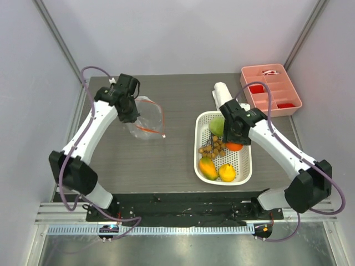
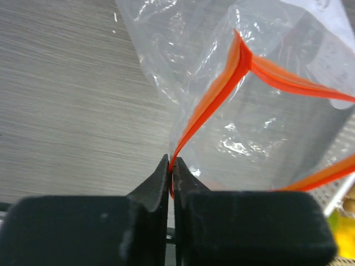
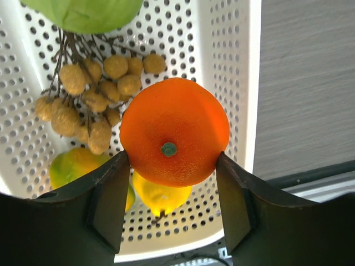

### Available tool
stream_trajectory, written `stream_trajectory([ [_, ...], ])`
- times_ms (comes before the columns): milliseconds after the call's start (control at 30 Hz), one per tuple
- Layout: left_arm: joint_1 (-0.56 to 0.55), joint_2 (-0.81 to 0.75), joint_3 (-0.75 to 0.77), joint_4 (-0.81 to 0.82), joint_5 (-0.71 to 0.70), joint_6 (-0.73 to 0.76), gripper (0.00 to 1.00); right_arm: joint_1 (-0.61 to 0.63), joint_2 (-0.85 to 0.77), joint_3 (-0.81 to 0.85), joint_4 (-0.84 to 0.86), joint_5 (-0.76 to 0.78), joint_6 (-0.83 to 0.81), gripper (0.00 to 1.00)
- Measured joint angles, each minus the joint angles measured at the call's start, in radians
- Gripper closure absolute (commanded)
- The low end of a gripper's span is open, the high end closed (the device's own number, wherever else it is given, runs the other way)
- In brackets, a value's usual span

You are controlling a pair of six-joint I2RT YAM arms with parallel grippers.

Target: Open the zip-top bag and remove the fake food

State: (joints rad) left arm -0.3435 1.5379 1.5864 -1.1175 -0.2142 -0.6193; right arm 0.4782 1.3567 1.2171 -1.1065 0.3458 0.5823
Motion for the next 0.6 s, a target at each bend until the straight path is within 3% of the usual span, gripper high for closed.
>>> stream_trajectory([
  [33,0.0,0.035,0.02,-0.004,-0.014,0.011,0.75,-0.004,0.016,-0.001,0.017,0.012,-0.018,0.6],
  [100,0.002,0.122,0.095,-0.024,-0.034,0.037,0.42,-0.014,0.05,0.0,0.052,0.031,-0.054,0.4],
  [133,0.002,0.162,0.137,-0.026,-0.038,0.049,0.26,-0.017,0.064,0.0,0.064,0.036,-0.065,0.22],
  [167,0.002,0.192,0.171,-0.024,-0.04,0.056,0.05,-0.021,0.084,0.001,0.076,0.041,-0.082,0.16],
  [200,0.002,0.212,0.198,-0.024,-0.04,0.064,0.0,-0.023,0.098,0.002,0.087,0.044,-0.093,0.06],
  [233,0.002,0.219,0.217,-0.023,-0.036,0.072,0.0,-0.024,0.107,0.002,0.093,0.047,-0.101,0.04],
  [433,-0.013,0.164,0.278,-0.021,-0.011,0.08,0.0,-0.024,0.119,0.026,0.103,0.06,-0.127,0.0],
  [533,-0.058,0.053,0.209,0.021,0.019,0.082,0.0,-0.024,0.095,0.021,0.105,0.067,-0.124,0.0],
  [600,-0.131,-0.097,0.052,0.11,0.056,0.079,0.0,-0.024,0.045,-0.005,0.124,0.061,-0.117,0.01],
])
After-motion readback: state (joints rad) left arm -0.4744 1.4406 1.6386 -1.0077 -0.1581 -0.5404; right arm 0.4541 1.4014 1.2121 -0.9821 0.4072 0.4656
